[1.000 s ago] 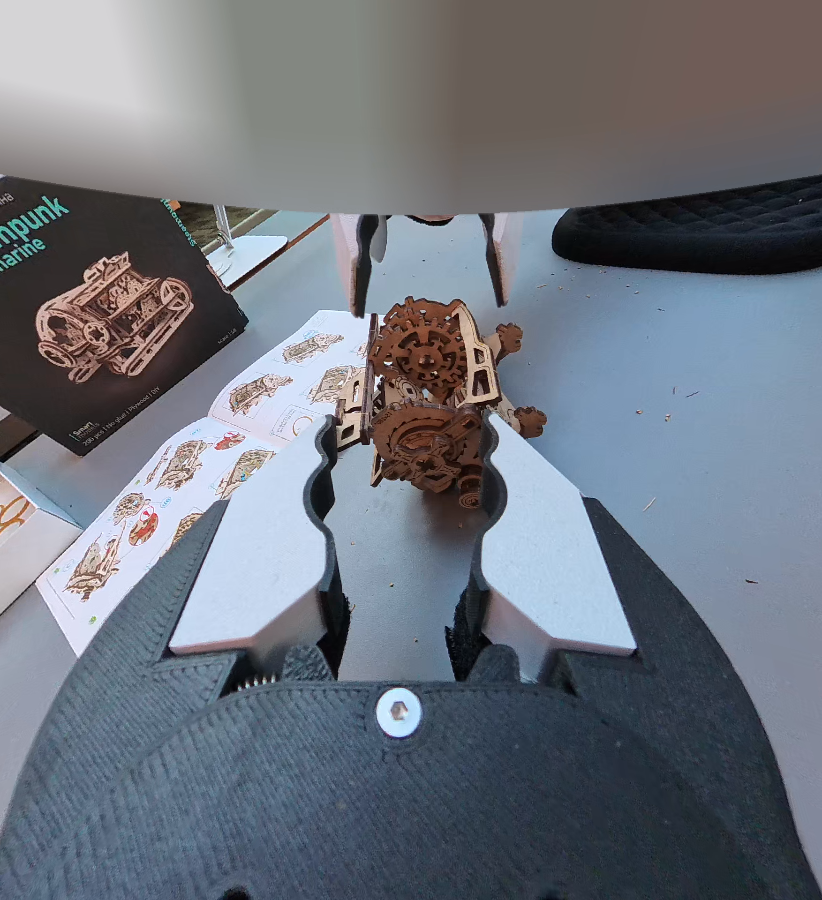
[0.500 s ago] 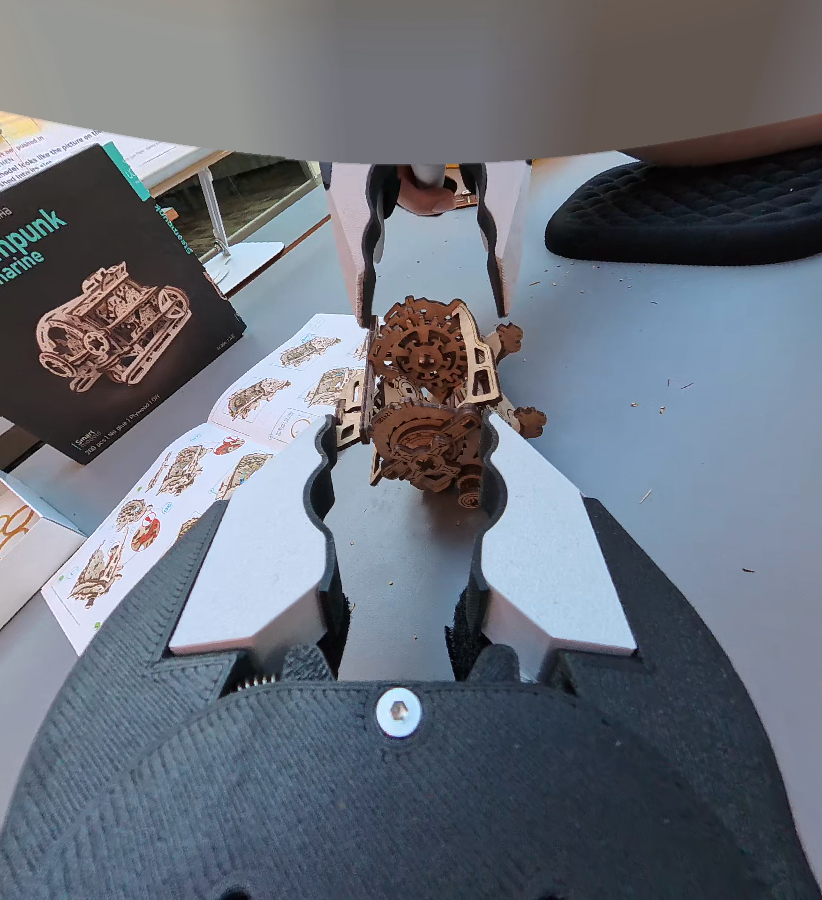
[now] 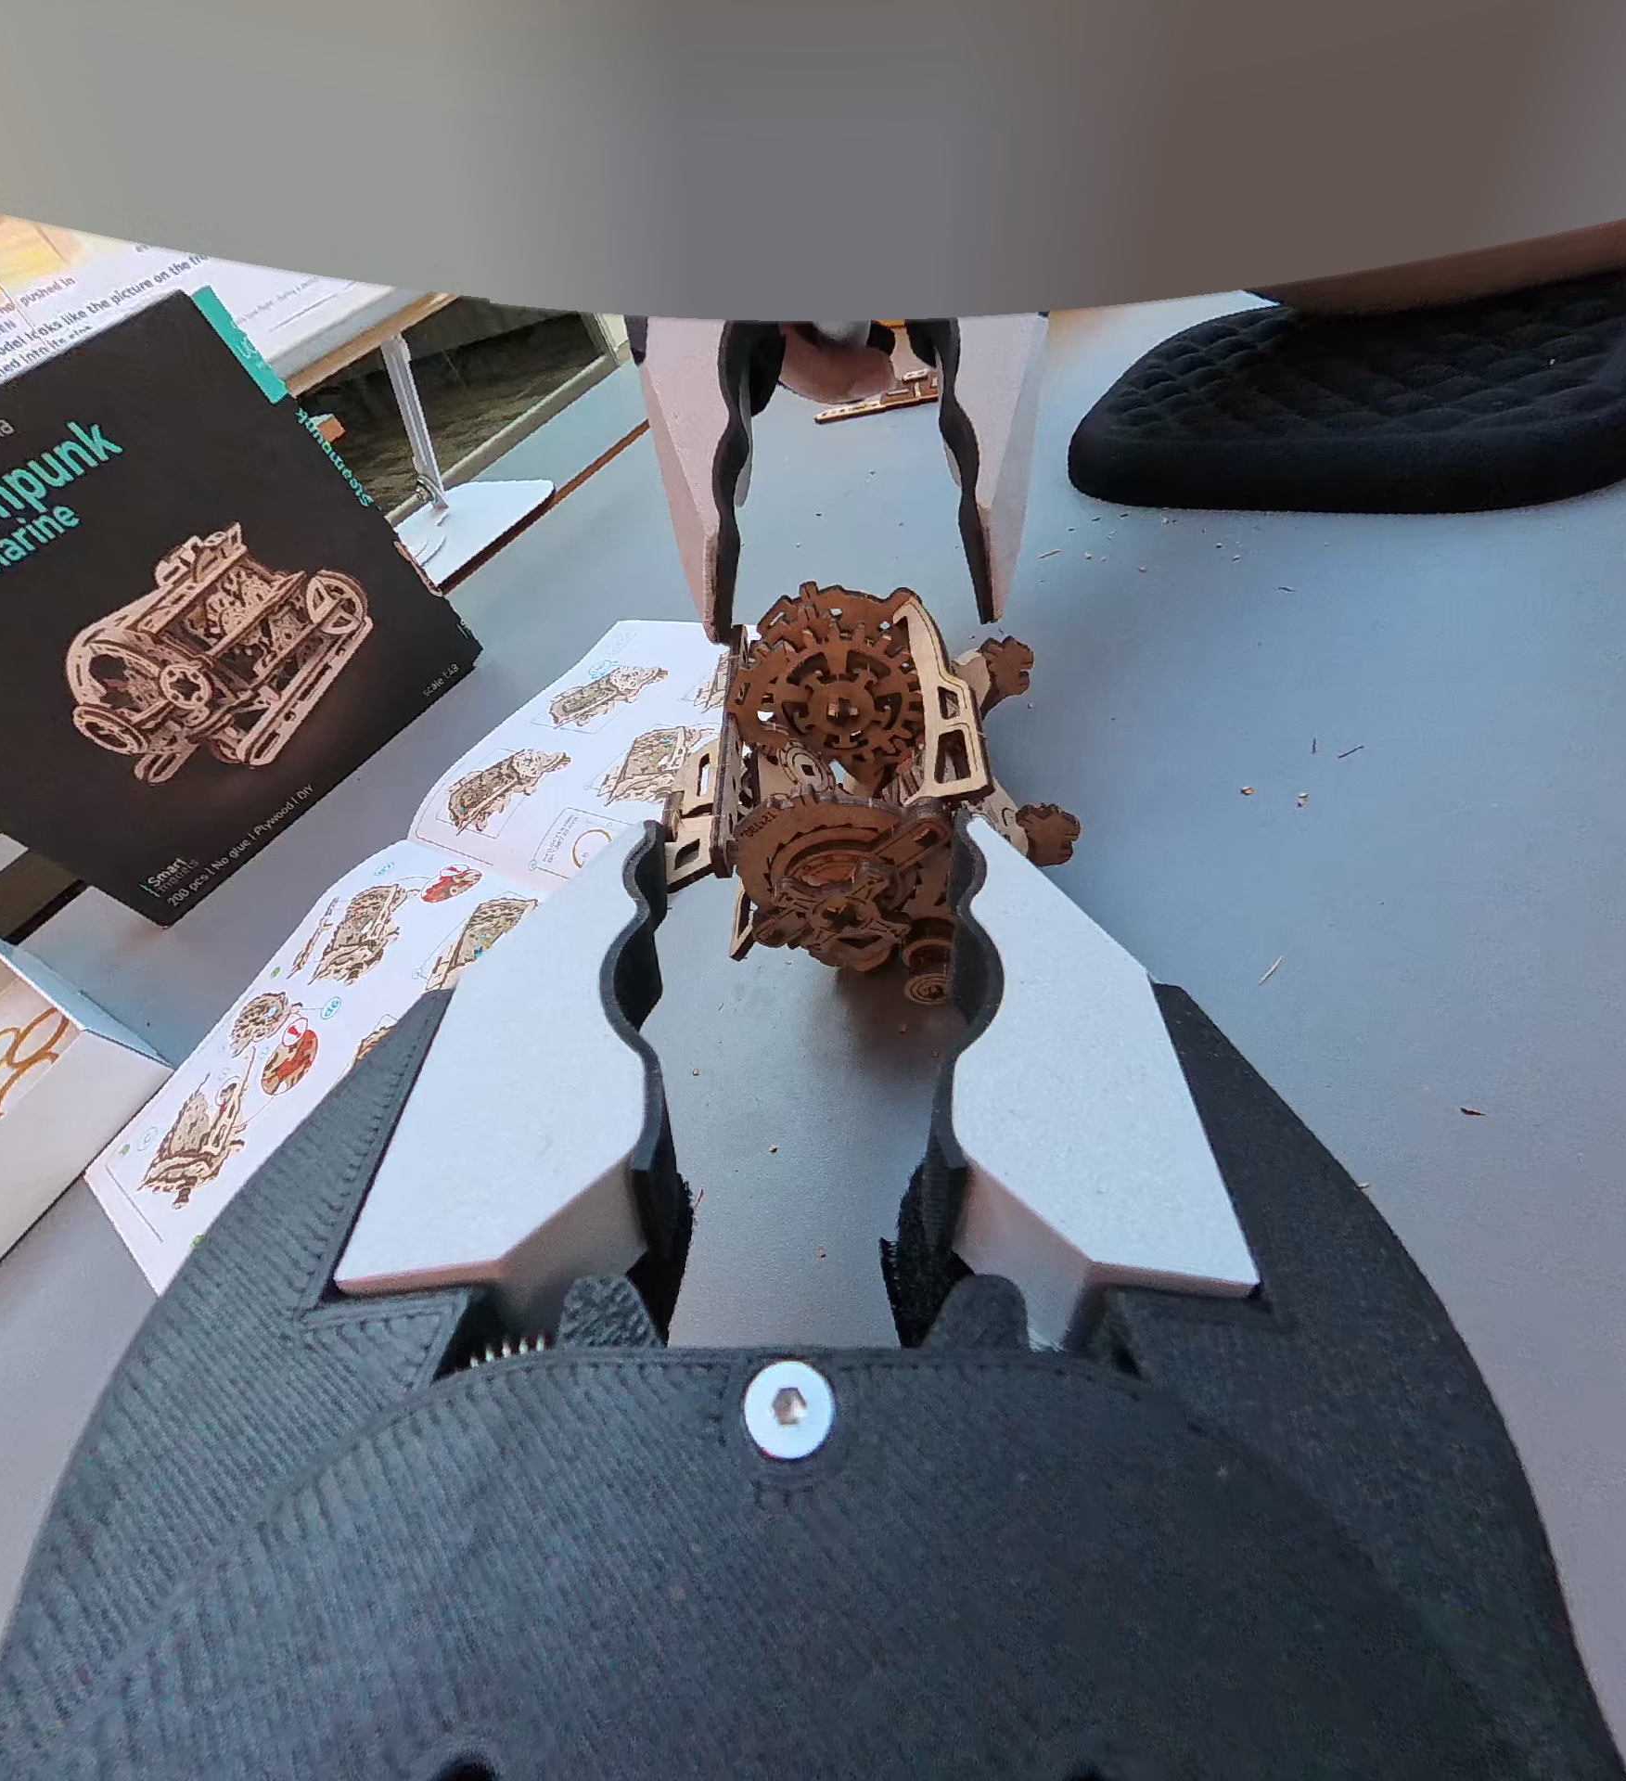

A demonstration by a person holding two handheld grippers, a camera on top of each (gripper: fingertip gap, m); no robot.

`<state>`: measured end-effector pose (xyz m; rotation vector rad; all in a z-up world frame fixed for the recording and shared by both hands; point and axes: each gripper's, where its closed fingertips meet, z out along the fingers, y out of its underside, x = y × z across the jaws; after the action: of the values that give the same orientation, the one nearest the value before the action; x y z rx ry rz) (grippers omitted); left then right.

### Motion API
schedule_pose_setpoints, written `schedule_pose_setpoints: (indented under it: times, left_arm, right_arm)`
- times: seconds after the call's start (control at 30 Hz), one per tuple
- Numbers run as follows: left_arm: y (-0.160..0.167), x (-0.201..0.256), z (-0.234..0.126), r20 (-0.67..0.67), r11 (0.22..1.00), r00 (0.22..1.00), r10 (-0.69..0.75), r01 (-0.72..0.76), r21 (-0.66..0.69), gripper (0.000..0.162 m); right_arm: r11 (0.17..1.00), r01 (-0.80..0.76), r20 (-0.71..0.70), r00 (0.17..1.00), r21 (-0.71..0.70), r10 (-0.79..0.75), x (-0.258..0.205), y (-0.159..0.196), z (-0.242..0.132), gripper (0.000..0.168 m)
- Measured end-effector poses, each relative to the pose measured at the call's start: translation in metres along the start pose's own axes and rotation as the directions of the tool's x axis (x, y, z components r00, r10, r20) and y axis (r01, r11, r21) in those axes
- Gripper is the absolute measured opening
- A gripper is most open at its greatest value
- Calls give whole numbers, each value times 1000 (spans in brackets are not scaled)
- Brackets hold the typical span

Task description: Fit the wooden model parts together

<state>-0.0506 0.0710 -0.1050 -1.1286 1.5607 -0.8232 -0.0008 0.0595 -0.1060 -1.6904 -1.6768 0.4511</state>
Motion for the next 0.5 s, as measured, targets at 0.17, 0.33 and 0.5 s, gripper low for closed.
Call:
schedule_pose_setpoints:
  times: [0.17, 0.33, 0.5]
  left_arm:
    - [1, 0, -1, -7, 1000, 1000, -1, 1, 1, 57]
    - [1, 0, -2, -15, 1000, 1000, 8, -8, -2, 57]
    - [1, 0, -1, -30, 1000, 999, 12, -12, -4, 57]
  right_arm:
    - [980, -128, 19, 992, 152, 126, 12, -13, -11, 56]
    - [807, -484, 167, 875, 338, 455, 42, -16, -22, 31]
    - [708, -623, 329, 780, 332, 533, 40, -13, -23, 18]
